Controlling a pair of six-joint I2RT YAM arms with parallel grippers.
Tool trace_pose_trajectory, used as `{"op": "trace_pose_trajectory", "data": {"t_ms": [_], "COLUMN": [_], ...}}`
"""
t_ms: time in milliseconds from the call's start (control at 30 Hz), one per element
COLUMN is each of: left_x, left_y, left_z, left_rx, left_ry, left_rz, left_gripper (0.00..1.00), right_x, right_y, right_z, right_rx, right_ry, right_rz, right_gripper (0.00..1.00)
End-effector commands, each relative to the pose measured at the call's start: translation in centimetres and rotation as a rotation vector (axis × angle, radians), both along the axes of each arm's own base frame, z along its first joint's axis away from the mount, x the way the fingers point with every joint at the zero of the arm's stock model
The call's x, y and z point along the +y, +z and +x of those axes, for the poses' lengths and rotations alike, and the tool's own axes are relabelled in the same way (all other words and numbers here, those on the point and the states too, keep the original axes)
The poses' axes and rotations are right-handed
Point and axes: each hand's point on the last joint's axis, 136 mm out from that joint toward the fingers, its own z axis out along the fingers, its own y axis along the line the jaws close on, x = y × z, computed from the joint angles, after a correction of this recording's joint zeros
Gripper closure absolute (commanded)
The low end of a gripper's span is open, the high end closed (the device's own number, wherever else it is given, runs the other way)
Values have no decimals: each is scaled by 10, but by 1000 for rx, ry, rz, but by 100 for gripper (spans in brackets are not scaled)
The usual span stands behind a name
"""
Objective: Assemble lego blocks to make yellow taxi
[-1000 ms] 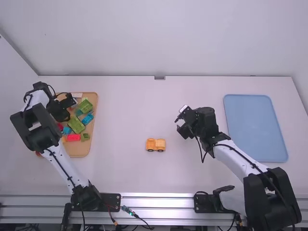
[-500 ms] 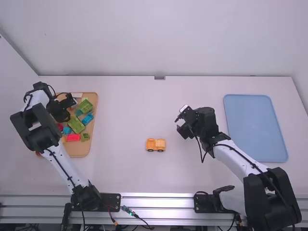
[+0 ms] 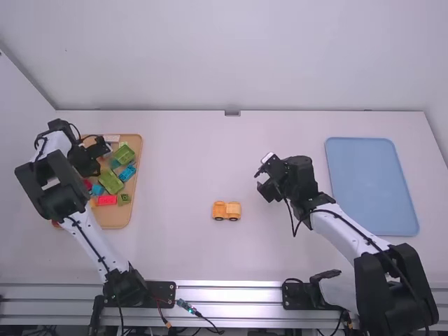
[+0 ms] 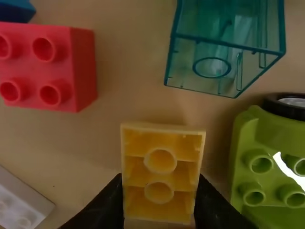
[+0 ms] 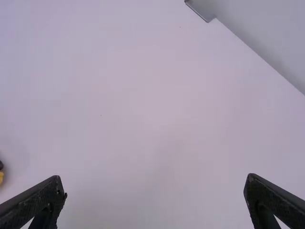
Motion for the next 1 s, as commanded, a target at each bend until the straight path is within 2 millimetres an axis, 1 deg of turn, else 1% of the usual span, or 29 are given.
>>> {"op": "trace_pose_trajectory", "data": {"t_ms": [0, 67, 133, 200, 267, 300, 333, 433, 467, 567, 667, 700, 733, 767, 833, 867, 967], "left_x": [-8, -7, -8, -8, -8, -8, -7, -1, 3, 0, -3, -4, -14, -22, -33, -45, -70], "left_y": [-9, -10, -10, -10, -10, -10, -9, -5, 2, 16, 40, 41, 52, 58, 67, 74, 86], "left_z": [-5, -5, -5, -5, -3, -3, 1, 5, 10, 21, 35, 36, 43, 46, 52, 53, 58], "left_rx": [22, 20, 22, 20, 13, 12, 1, -12, -27, -55, -98, -100, -128, -146, -174, -190, -231], "left_ry": [-1, 0, -1, 0, -1, -2, 15, 79, 121, 202, 327, 331, 338, 329, 315, 283, 220], "left_rz": [-28, -27, -29, -30, -32, -31, -23, 2, 9, -5, -27, -30, -78, -109, -157, -202, -298], "left_gripper": [74, 75, 79, 84, 92, 93, 98, 98, 98, 98, 98, 98, 98, 98, 98, 98, 98], "right_x": [3, 3, 3, 3, 3, 3, 4, 4, 4, 4, 4, 4, 4, 4, 4, 5, 6], "right_y": [16, 16, 16, 16, 16, 16, 17, 17, 18, 18, 18, 18, 18, 19, 19, 21, 25], "right_z": [9, 9, 9, 9, 9, 9, 9, 9, 9, 9, 9, 9, 9, 10, 10, 11, 14], "right_rx": [-33, -33, -33, -33, -34, -35, -37, -40, -40, -40, -42, -42, -43, -45, -49, -57, -74], "right_ry": [-6, -5, -4, -4, -3, -3, -2, 2, 0, 0, 1, 2, 2, 2, 2, 2, 3], "right_rz": [19, 19, 19, 20, 22, 22, 23, 25, 26, 26, 24, 23, 24, 25, 26, 29, 36], "right_gripper": [1, 1, 1, 1, 1, 1, 1, 1, 1, 1, 1, 1, 1, 1, 1, 1, 1]}}
